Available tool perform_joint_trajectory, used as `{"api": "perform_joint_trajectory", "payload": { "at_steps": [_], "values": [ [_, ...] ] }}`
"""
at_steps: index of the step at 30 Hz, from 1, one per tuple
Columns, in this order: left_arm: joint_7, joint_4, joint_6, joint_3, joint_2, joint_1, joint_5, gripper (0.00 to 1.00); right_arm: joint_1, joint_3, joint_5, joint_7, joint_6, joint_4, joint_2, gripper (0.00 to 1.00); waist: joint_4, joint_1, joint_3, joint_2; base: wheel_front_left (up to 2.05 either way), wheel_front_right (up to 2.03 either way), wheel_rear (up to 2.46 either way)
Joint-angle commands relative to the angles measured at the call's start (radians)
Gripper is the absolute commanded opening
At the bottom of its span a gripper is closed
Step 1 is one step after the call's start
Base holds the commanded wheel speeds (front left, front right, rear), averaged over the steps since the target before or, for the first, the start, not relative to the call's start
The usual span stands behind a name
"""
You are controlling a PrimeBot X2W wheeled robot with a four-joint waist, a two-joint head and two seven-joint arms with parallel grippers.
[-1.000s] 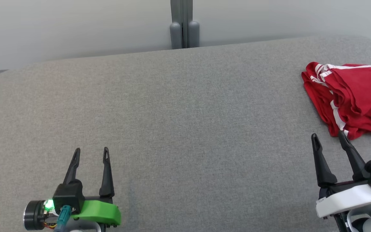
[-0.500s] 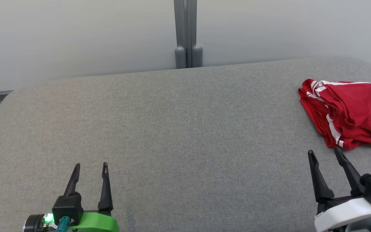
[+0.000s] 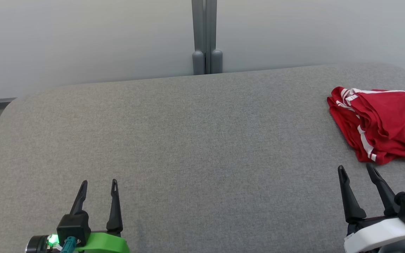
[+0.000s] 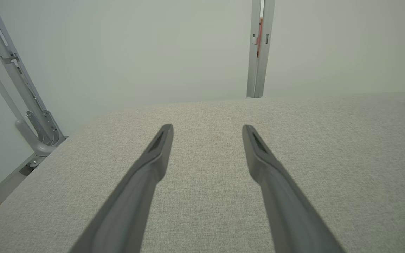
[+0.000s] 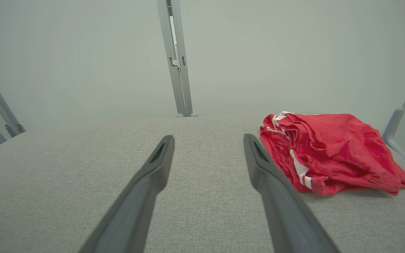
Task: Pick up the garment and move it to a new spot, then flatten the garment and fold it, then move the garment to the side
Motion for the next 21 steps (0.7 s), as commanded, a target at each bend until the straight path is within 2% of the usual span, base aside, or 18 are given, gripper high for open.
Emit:
{"api": "perform_joint_trajectory", "payload": {
  "at_steps": [1,10,11,13,21],
  "values": [
    [-0.003,0.003,0.004,0.002,0.009,0.010,-0.006,1.00,0.010,-0.002,0.001,-0.006,-0.002,-0.004,0.003,1.00,-0.002,0.0001,0.000,0.0000,0.00,0.00,0.00],
    [0.000,0.000,0.013,0.008,0.012,0.008,-0.016,1.00,0.013,-0.003,0.005,-0.009,-0.002,-0.005,0.005,1.00,-0.003,0.0001,0.000,0.0000,0.00,0.00,0.00],
    [0.001,-0.001,0.009,0.006,0.008,0.000,-0.017,0.00,0.005,-0.001,0.003,-0.006,0.000,0.000,0.006,0.00,-0.003,0.0001,0.000,0.0000,0.00,0.00,0.00],
    [0.003,0.012,0.008,0.005,0.005,0.001,-0.019,0.00,0.006,0.001,0.005,-0.005,0.000,0.015,0.009,0.00,-0.003,0.0001,0.000,0.0000,0.00,0.00,0.00],
    [0.044,0.016,-0.020,0.041,-0.007,-0.014,-0.170,0.00,-0.023,0.002,0.166,0.009,0.000,0.049,0.011,0.00,-0.004,0.0001,0.002,0.0000,0.00,0.00,0.00]
  ]
}}
